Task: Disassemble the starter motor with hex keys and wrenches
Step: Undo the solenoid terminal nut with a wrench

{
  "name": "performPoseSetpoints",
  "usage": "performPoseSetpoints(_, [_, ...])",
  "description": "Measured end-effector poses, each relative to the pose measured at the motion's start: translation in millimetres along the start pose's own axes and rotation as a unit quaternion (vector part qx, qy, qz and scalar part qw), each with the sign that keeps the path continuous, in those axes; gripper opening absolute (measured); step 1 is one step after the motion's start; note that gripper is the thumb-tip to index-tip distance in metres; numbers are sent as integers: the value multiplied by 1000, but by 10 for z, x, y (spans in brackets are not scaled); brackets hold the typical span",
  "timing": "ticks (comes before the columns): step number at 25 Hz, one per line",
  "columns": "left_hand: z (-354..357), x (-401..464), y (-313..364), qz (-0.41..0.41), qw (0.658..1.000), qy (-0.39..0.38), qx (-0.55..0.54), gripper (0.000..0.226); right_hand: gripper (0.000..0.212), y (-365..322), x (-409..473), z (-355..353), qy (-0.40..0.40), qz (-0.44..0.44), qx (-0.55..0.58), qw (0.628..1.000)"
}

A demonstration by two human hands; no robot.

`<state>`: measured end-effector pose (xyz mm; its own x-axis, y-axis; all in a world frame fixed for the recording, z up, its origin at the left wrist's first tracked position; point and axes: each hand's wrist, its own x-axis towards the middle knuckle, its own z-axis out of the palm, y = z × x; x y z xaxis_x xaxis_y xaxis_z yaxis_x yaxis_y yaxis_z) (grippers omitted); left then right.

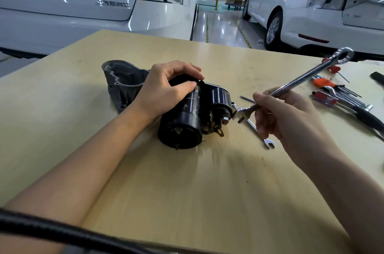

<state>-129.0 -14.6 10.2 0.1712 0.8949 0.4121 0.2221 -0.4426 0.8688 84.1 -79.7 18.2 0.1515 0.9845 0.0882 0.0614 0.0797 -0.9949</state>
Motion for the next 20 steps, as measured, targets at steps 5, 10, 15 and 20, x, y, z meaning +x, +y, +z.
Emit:
performPoseSetpoints(5, [-5,1,5,-2,1000,-1,-2,25,18,58,-50,100,49,10,33,998])
performPoseSetpoints(10, [-3,-12,17,-3,1000,-2,2,24,21,114,-69,158,58,19,42,997])
performPoseSetpoints(15, [3,-7,15,-3,1000,-2,2,25,20,172,-73,166,35,3,67,997])
performPoseSetpoints(20, [-10,-6,1,2,1000,-2,1,26,21,84,-91,214,18,-137,-124,983])
